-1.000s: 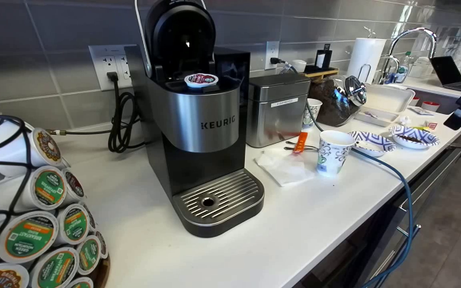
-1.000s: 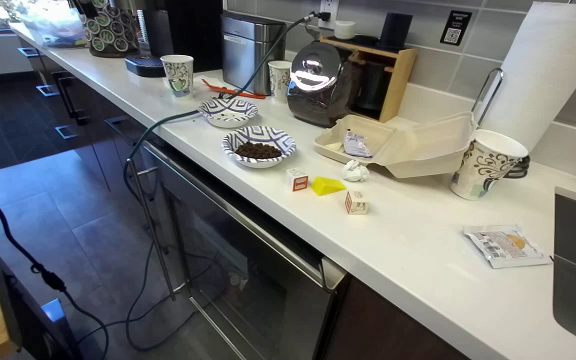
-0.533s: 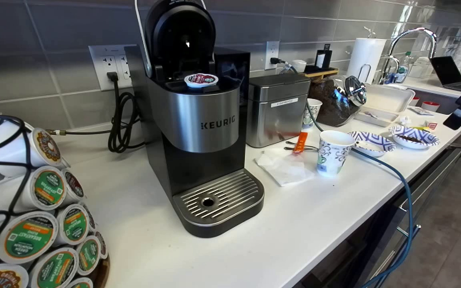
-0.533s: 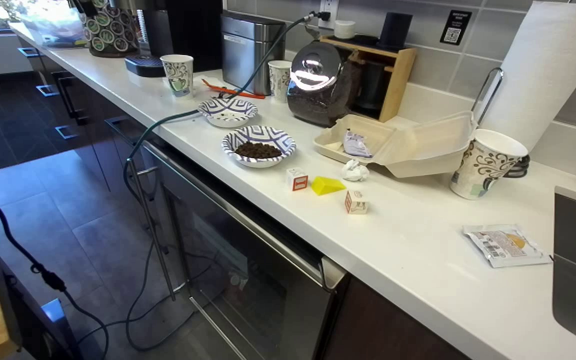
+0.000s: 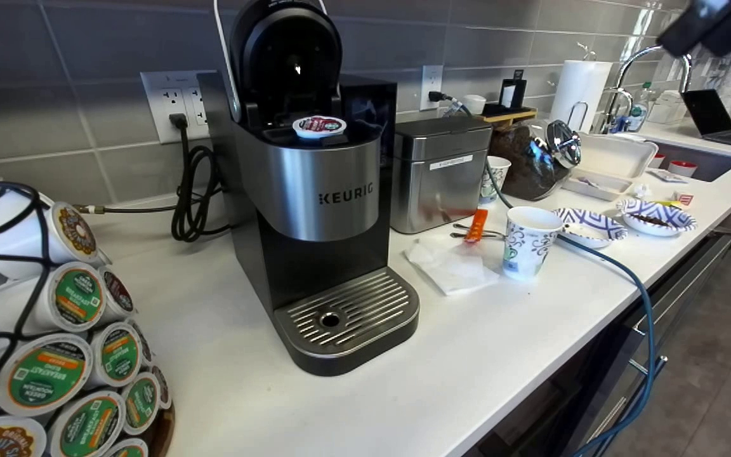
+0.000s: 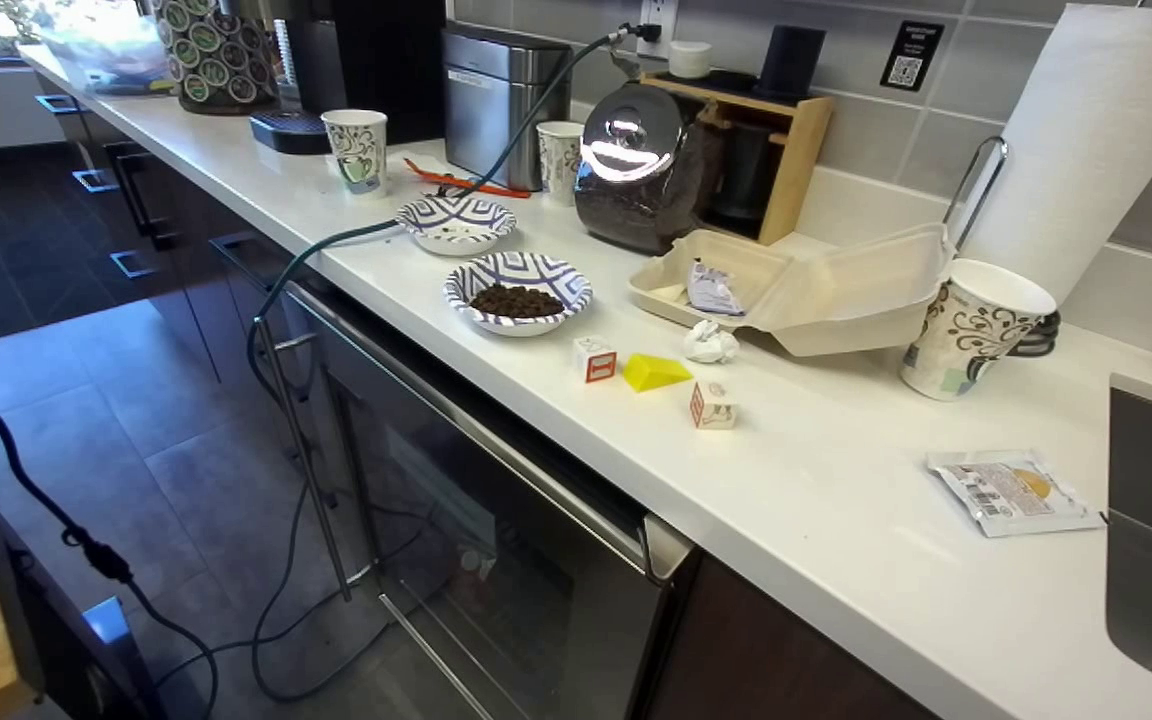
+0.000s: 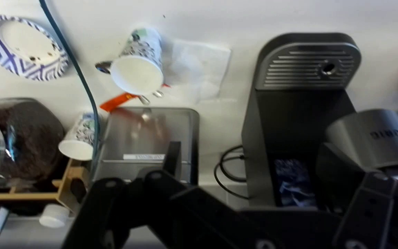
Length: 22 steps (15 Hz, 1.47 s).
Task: Remove the object from the rice cooker and put it on the table
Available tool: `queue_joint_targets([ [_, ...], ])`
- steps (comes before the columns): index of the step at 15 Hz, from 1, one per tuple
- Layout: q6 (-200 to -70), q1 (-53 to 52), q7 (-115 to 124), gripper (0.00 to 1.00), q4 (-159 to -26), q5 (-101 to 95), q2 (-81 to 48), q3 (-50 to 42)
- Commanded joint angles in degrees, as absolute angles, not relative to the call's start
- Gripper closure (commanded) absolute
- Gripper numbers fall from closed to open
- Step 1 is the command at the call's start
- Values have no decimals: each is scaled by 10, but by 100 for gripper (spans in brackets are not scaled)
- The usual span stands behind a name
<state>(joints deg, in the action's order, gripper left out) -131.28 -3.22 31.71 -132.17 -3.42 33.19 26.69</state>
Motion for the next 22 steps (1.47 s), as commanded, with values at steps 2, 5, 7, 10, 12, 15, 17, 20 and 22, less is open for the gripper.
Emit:
queue_joint_targets([
  [2,-1264,-20,344,0,-1139,-89,204,322],
  [5,-1203,-37,349,0,-1039,-97,113,341],
  [7,-1239,-56,347,0,-1096,-100,165,310],
  [10,-1239,-63,346,0,-1096,-103,163,300],
  [12,-1215,-25,463,0,-1067,-127,131,357],
  [15,-1186,-15,578,0,-1033,-182,73,418],
  [17,-1159,-52,657,0,-1000,-257,23,419],
  [20,-1107,-103,719,0,-929,-356,-59,409],
  [22,-1074,-150,681,0,-867,-376,-115,381],
])
